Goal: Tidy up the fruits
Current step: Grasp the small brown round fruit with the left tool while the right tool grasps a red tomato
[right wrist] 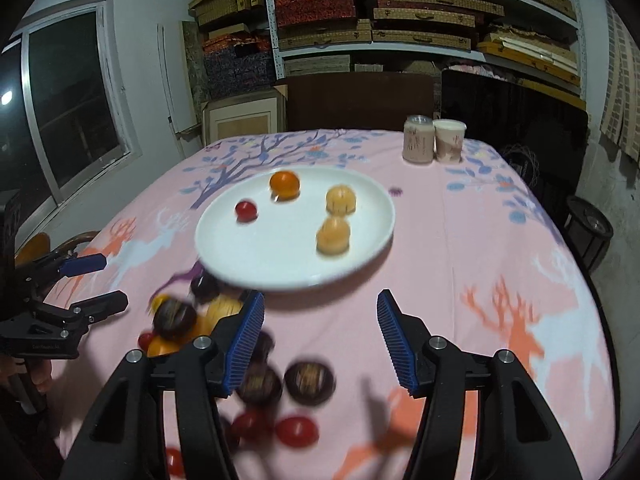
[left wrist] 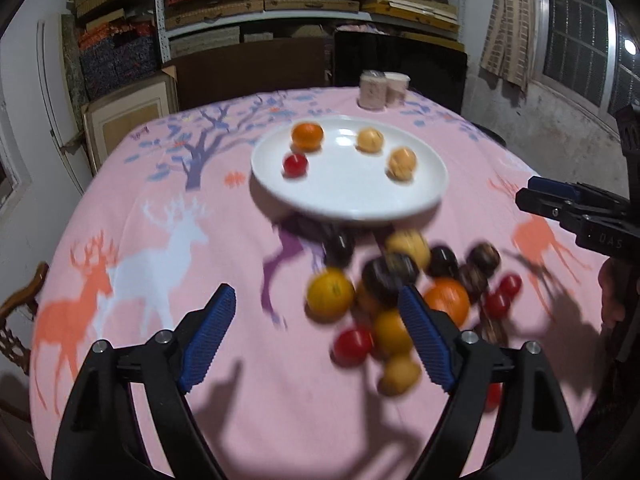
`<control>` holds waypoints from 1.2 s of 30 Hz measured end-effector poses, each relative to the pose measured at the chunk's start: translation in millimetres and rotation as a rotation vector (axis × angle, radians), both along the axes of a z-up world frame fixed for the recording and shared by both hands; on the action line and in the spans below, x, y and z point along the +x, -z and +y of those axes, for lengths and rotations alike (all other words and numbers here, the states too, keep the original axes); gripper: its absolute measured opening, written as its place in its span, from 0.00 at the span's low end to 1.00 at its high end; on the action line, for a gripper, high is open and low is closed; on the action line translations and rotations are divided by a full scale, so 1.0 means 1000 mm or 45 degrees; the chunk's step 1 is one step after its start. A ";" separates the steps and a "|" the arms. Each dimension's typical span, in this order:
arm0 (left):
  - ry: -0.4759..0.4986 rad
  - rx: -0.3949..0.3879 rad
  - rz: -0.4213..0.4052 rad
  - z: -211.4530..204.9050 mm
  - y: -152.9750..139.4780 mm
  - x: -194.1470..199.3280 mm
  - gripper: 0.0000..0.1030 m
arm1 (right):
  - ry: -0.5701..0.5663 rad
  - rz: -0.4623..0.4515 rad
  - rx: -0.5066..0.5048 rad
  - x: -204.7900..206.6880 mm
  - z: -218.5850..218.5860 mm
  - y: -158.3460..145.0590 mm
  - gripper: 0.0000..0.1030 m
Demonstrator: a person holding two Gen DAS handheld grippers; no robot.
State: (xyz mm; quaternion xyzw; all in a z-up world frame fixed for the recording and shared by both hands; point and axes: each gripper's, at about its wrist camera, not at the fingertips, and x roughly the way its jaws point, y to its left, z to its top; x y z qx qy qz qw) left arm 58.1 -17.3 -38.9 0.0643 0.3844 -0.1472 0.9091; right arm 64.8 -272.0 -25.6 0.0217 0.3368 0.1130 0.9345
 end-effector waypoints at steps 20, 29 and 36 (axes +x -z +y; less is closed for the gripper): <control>0.104 0.137 0.068 -0.054 0.053 -0.035 0.27 | 0.044 0.121 0.039 -0.049 -0.007 0.038 0.57; 0.062 0.005 0.036 -0.038 0.043 -0.036 0.28 | -0.360 0.176 0.051 -0.070 0.047 0.044 0.49; 0.050 -0.003 0.052 -0.036 0.046 -0.034 0.27 | -0.443 0.238 0.009 -0.070 0.076 0.055 0.44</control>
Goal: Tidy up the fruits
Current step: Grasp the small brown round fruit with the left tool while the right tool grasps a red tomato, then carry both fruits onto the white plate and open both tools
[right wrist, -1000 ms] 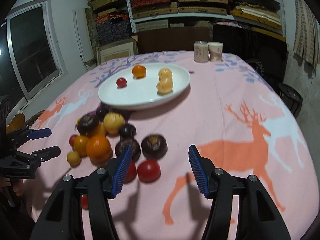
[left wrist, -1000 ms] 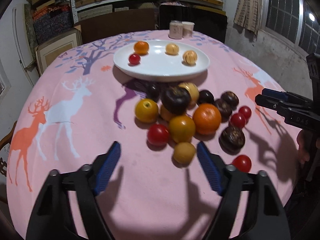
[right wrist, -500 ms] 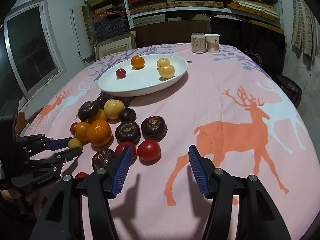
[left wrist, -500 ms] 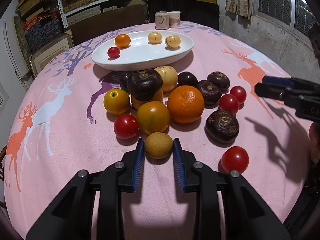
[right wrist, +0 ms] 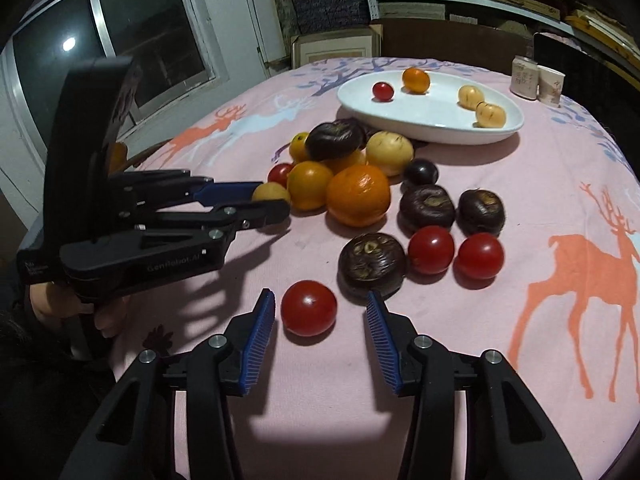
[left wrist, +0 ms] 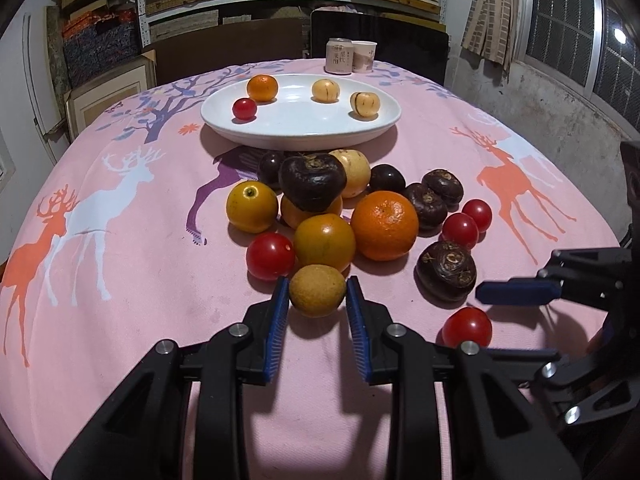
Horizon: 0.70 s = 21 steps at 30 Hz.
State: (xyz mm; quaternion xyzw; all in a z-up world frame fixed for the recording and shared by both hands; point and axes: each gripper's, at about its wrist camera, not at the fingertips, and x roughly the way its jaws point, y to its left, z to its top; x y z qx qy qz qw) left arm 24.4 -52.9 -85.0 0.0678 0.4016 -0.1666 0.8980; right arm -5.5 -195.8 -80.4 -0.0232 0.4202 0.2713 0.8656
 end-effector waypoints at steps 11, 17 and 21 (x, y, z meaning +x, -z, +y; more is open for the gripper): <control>-0.016 0.012 0.003 0.001 0.002 0.000 0.28 | 0.032 -0.056 -0.042 -0.006 0.006 0.000 0.28; -0.018 0.013 -0.001 0.002 0.002 0.000 0.28 | 0.049 -0.053 -0.023 -0.006 0.000 -0.002 0.28; -0.018 0.011 -0.003 0.002 0.001 0.000 0.28 | 0.049 -0.060 -0.013 -0.007 -0.002 -0.004 0.28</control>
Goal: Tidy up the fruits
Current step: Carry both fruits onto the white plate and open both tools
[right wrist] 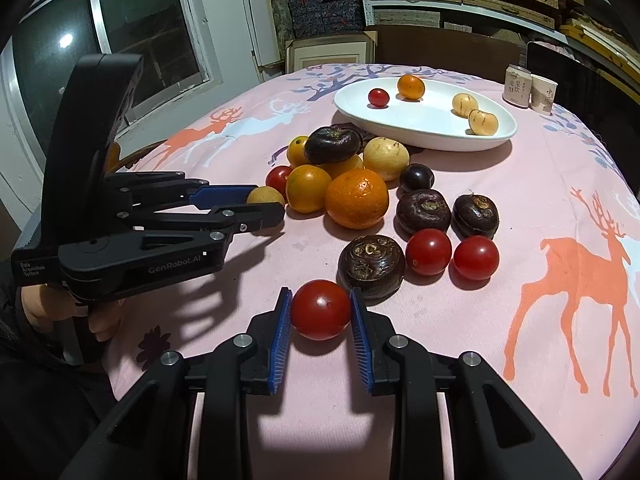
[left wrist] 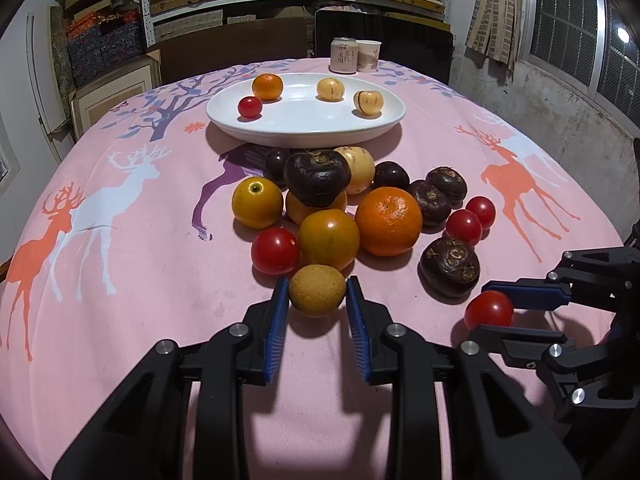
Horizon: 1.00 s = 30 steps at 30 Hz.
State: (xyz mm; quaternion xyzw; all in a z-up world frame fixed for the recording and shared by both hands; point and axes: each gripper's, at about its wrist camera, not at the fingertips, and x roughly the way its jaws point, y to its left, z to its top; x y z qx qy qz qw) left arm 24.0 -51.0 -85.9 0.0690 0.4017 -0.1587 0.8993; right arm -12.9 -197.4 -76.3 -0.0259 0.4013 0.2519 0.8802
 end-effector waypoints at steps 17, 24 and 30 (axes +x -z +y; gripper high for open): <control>-0.012 -0.040 -0.047 0.012 -0.016 -0.012 0.28 | 0.088 -0.022 0.051 0.002 -0.024 -0.012 0.28; -0.025 -0.069 -0.093 0.019 -0.042 -0.003 0.28 | 0.158 -0.045 0.088 0.015 -0.044 -0.030 0.28; -0.024 -0.035 -0.166 0.013 -0.062 0.019 0.28 | 0.211 -0.093 0.092 0.041 -0.062 -0.053 0.29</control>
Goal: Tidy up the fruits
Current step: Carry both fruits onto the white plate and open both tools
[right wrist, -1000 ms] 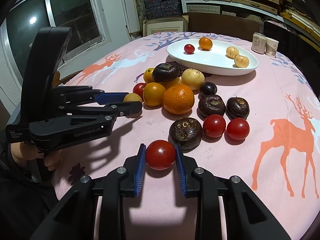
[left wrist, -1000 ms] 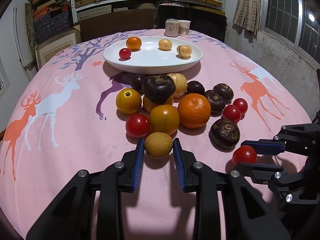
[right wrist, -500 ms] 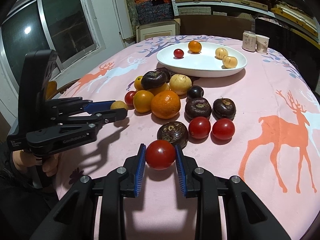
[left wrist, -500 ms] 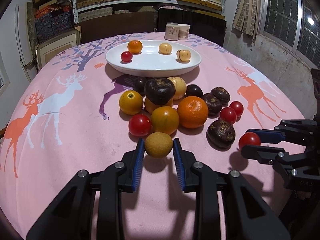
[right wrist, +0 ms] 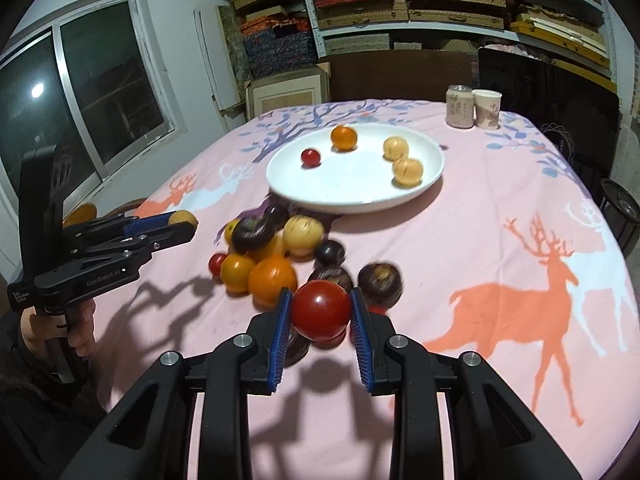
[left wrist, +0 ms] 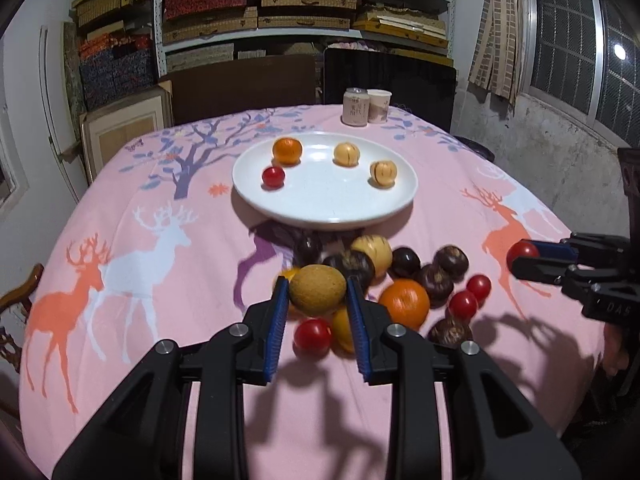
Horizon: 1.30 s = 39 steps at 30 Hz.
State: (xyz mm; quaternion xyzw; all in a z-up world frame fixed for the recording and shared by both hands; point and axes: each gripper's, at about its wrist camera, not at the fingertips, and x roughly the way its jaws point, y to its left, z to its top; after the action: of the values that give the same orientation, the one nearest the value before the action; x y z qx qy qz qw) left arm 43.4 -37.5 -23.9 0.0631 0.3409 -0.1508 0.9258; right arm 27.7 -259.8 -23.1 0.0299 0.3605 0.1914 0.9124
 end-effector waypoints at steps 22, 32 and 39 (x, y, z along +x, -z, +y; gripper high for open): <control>-0.004 0.077 0.160 -0.050 0.033 0.217 0.28 | 0.029 0.035 -0.177 0.226 0.049 0.012 0.29; -0.046 0.062 0.125 -0.039 0.027 0.218 0.60 | 0.066 0.000 -0.192 0.228 0.048 0.013 0.38; -0.057 0.083 0.097 -0.033 0.012 0.181 0.64 | 0.099 -0.032 -0.130 0.179 0.030 -0.012 0.41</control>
State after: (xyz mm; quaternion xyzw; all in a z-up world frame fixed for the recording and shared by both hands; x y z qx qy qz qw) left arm 223.9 -71.0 -36.3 0.0799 0.3818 -0.1211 0.9128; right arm 206.7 -230.3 -11.6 -0.0050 0.3569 0.1377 0.9239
